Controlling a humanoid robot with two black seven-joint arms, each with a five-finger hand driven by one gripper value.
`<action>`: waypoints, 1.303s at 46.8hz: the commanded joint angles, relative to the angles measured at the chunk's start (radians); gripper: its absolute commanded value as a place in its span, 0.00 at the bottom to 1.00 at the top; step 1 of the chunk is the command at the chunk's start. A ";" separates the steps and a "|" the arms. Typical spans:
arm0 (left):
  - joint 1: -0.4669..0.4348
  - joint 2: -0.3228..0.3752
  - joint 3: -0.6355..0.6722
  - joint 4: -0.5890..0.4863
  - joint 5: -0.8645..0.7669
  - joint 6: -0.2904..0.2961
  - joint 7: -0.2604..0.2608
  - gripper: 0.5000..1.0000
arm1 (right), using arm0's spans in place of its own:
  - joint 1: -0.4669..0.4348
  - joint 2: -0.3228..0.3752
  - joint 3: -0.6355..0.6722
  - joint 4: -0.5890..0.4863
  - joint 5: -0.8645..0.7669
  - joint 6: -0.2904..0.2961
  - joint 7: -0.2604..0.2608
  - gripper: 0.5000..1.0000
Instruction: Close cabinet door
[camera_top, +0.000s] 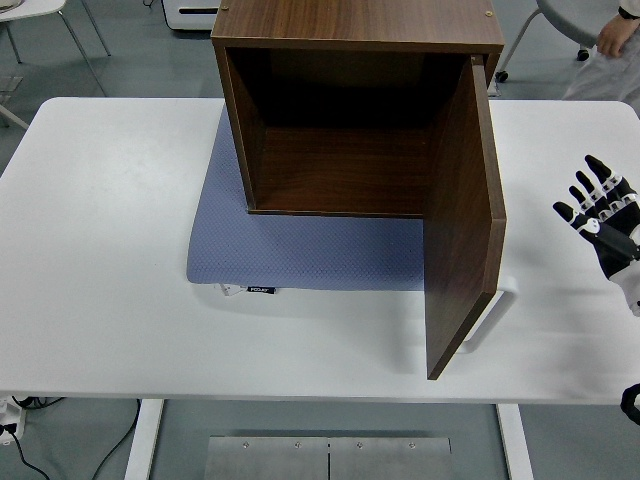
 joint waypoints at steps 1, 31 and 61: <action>0.002 0.000 0.002 0.001 0.008 0.001 0.000 1.00 | 0.001 0.000 0.000 0.000 0.000 0.000 0.000 1.00; 0.002 0.000 0.000 -0.001 0.006 0.001 0.000 1.00 | 0.001 -0.002 0.000 0.000 0.000 -0.001 0.000 1.00; 0.003 0.000 0.000 -0.001 0.006 0.001 0.000 1.00 | -0.009 0.001 0.002 0.000 0.000 0.000 0.003 1.00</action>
